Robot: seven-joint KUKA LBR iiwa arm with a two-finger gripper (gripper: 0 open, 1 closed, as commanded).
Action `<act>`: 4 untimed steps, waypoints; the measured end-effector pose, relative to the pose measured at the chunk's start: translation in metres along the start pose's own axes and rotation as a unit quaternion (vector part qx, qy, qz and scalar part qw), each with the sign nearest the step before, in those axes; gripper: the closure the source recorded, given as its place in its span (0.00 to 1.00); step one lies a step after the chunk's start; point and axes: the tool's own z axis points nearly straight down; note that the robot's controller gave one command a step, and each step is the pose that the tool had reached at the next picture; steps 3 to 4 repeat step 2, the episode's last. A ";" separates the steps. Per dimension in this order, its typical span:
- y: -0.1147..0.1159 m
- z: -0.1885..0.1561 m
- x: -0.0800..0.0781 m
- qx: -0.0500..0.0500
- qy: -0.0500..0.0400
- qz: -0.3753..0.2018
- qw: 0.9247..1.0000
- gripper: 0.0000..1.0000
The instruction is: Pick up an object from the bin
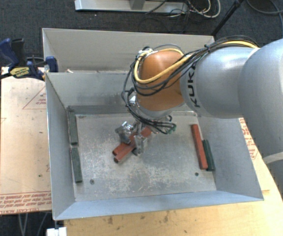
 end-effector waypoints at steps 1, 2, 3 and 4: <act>0.000 0.000 0.000 0.000 0.000 0.000 1.000 1.00; -0.001 -0.135 -0.006 0.000 0.001 -0.001 1.000 1.00; -0.001 -0.135 -0.006 0.000 0.001 -0.001 1.000 1.00; -0.001 -0.135 -0.006 0.000 0.001 -0.001 1.000 1.00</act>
Offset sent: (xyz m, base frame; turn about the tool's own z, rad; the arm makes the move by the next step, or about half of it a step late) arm 0.0036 0.0022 0.1347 -0.0052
